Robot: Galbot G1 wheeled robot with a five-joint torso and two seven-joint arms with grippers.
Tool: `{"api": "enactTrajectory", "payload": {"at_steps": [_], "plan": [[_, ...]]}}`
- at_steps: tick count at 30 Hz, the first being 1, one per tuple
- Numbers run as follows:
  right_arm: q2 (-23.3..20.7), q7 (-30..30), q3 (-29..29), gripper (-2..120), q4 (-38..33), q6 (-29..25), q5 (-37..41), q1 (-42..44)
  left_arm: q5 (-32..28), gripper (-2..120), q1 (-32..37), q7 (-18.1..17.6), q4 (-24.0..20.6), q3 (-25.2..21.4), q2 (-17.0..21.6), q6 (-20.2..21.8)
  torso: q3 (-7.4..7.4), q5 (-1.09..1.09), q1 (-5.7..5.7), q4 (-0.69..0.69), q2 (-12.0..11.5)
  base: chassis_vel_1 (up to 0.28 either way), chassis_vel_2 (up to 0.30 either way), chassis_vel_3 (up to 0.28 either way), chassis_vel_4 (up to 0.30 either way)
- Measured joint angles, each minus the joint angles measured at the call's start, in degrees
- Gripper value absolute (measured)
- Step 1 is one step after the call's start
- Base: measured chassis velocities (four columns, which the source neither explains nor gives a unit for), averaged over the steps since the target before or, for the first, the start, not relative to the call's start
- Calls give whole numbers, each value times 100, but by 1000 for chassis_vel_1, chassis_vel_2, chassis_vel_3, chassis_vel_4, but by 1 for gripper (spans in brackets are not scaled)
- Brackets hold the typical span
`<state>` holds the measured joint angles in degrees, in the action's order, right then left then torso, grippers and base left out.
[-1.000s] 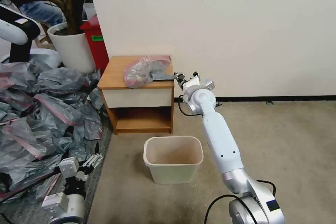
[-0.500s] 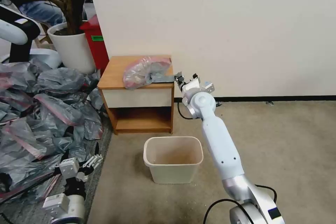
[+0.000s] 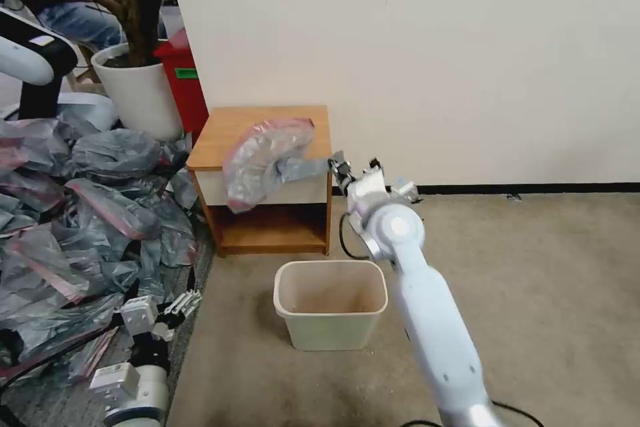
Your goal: Pick up the garbage bag from the table and place it over the trash can.
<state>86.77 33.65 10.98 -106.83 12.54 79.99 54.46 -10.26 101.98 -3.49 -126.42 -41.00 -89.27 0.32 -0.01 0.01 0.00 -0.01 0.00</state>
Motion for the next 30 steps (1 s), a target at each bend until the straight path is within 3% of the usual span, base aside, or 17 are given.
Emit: {"api": "enactTrajectory", "payload": {"at_steps": [6, 11, 30], "plan": [[-251, 33, -431, 0, -752, 5, -360, 1260, 19, 100, -44, 0, 21, 86, -10, 1, 0, -1, 0, 0, 1, 0, 0, 0, 0], [-245, -41, -651, 0, -896, -69, -831, 2013, 24, 100, -53, 0, 27, 116, 9, 0, 0, -1, 0, 0, 1, 0, 0, 0, 0], [-277, -210, -738, 3, -752, -276, -1972, 2540, 4, 100, -150, -9, 141, 201, 68, -44, 0, -1, 0, 1, 1, 0, 0, 0, 0]]}}
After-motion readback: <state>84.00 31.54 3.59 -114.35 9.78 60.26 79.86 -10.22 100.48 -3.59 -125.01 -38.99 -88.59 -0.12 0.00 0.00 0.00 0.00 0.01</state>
